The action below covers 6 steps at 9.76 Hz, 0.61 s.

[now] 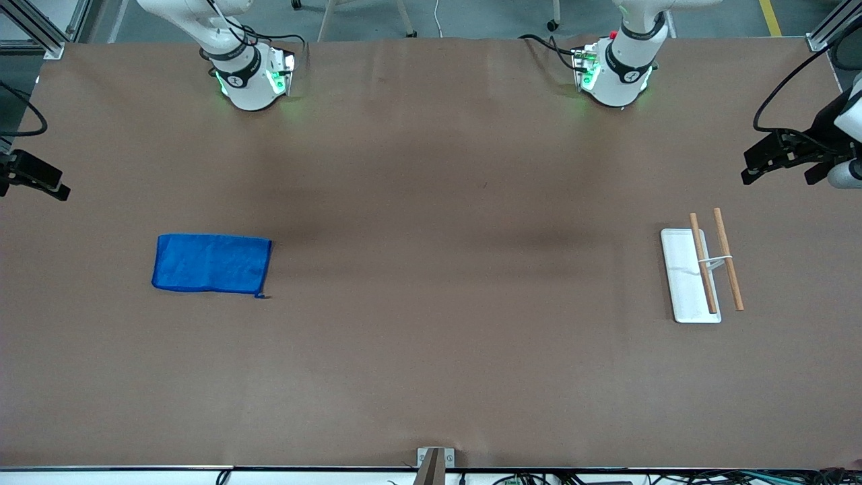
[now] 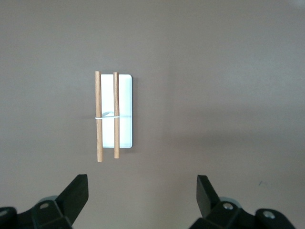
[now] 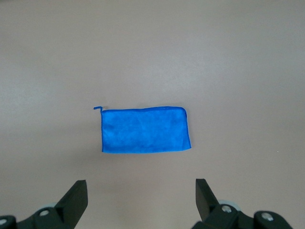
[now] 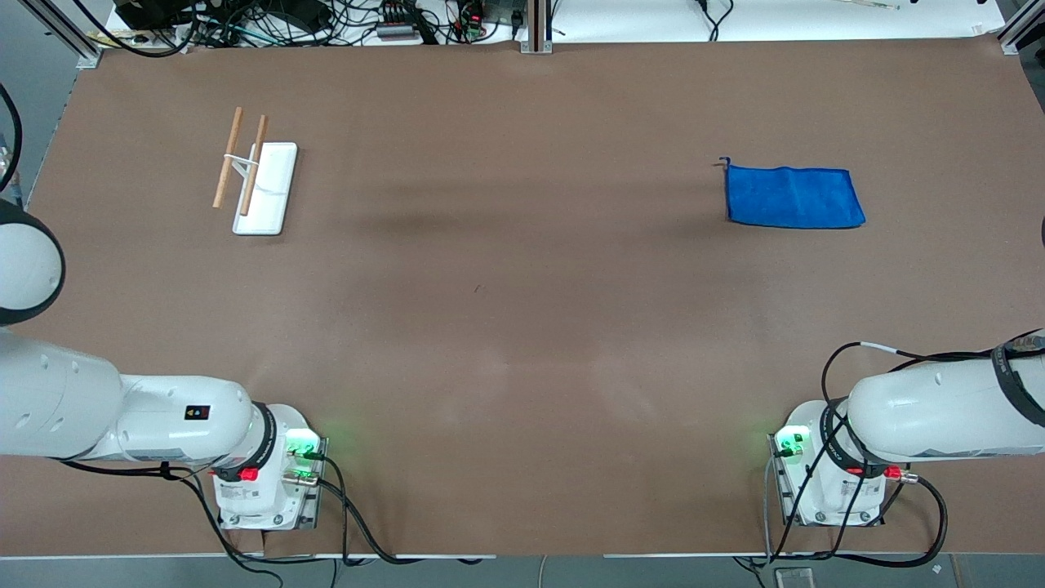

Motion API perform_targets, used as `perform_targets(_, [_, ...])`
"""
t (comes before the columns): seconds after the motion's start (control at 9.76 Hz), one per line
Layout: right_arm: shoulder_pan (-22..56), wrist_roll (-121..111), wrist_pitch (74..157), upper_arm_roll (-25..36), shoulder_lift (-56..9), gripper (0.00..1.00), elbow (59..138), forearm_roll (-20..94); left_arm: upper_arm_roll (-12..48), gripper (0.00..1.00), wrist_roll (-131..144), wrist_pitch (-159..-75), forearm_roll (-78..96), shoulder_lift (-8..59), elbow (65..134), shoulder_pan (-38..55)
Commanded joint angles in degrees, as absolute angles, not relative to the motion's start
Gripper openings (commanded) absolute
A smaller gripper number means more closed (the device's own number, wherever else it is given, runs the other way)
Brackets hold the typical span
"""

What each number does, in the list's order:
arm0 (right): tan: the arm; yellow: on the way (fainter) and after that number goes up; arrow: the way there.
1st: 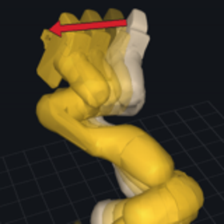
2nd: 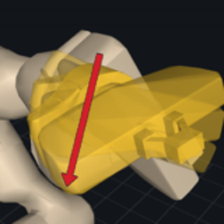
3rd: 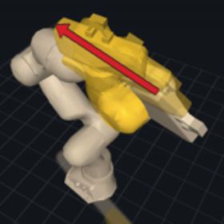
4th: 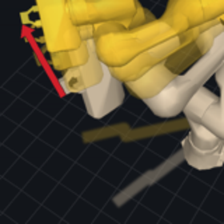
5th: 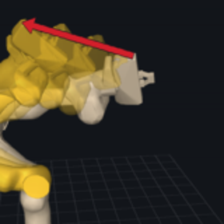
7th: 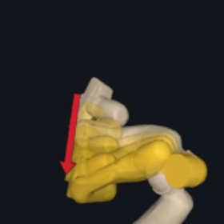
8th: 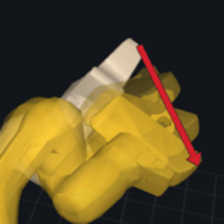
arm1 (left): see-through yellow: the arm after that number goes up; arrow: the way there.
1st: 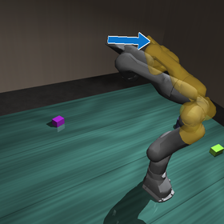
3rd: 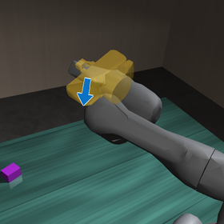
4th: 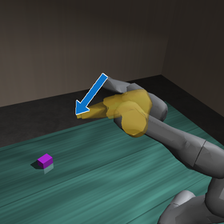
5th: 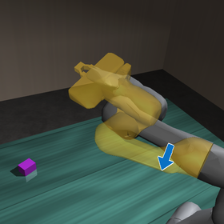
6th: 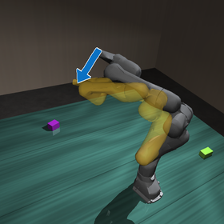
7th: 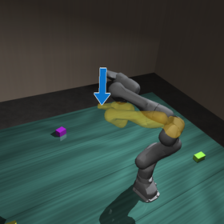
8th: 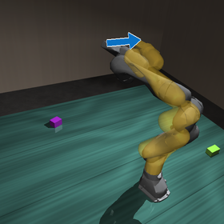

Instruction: Right arm passes towel to left arm to hang

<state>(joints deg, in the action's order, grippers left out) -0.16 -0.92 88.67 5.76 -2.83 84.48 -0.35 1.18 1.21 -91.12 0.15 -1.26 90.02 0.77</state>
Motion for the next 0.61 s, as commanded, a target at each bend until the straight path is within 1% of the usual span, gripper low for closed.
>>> perform_targets(0.0, [-0.44,-0.26,88.77,5.80,-1.76,1.00,85.69,0.17,1.49,1.00,1.23,-90.27,-0.35,-1.32,91.41,0.88])
perform_targets(0.51, [-0.27,-0.44,89.20,5.89,-2.02,1.00,86.31,-0.09,1.32,1.00,3.25,-89.03,0.52,-0.36,89.13,0.70])
